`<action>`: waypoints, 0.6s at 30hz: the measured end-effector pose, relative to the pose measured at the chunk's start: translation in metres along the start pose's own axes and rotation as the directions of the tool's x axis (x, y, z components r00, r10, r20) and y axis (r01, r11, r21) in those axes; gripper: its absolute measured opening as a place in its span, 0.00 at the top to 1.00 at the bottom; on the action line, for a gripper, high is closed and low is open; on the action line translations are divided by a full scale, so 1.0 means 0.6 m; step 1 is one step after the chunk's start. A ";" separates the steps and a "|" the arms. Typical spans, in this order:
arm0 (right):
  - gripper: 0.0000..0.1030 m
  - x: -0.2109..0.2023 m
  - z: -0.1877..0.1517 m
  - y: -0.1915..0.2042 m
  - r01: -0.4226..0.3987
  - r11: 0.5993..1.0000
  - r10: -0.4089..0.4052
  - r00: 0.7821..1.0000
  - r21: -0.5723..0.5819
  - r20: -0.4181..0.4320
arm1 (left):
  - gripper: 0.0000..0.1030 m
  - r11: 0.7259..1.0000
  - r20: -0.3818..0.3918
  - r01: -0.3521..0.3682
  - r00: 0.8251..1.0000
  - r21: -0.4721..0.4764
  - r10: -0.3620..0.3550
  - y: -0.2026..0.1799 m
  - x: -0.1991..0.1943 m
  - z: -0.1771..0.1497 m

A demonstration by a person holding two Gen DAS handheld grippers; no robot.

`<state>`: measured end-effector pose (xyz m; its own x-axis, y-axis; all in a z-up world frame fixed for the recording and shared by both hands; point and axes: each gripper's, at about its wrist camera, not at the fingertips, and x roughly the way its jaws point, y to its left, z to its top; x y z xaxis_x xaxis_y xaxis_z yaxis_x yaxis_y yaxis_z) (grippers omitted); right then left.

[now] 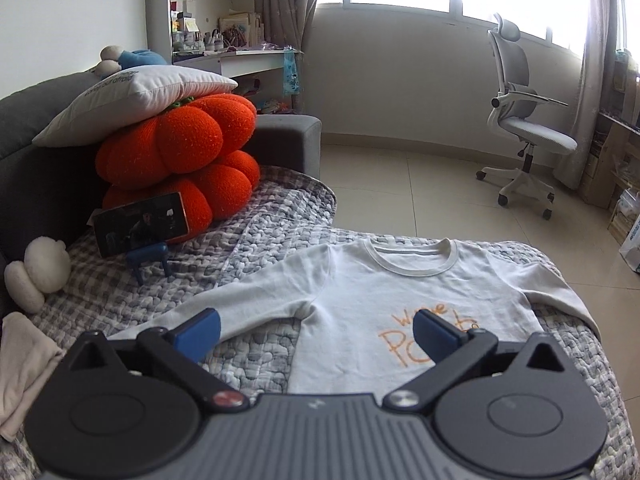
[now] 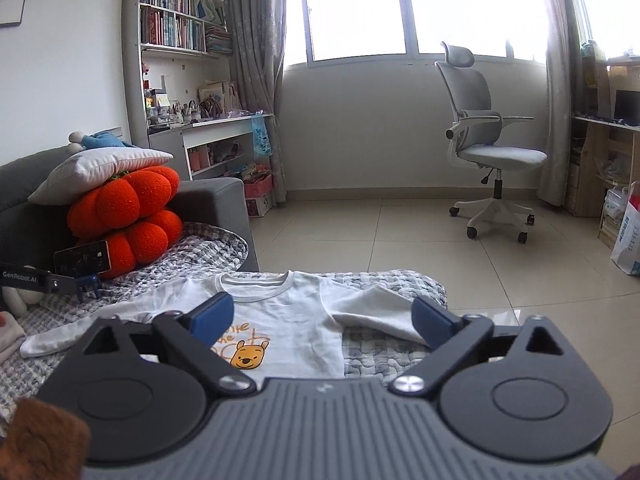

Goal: Fold clothes

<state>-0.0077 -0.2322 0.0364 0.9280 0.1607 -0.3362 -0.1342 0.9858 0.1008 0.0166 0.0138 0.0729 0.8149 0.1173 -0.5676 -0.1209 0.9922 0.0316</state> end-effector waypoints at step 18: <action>0.00 0.139 -0.032 -0.125 0.141 0.969 -0.111 0.982 0.202 -0.153 | 0.03 0.997 -0.227 0.075 0.971 -0.015 -0.076 -0.098 0.254 -0.023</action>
<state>0.0733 -0.2917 -0.0169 0.8729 0.0555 -0.4848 0.0715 0.9682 0.2396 0.1401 -0.0272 -0.0268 0.6721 0.0287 -0.7399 -0.0685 0.9974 -0.0235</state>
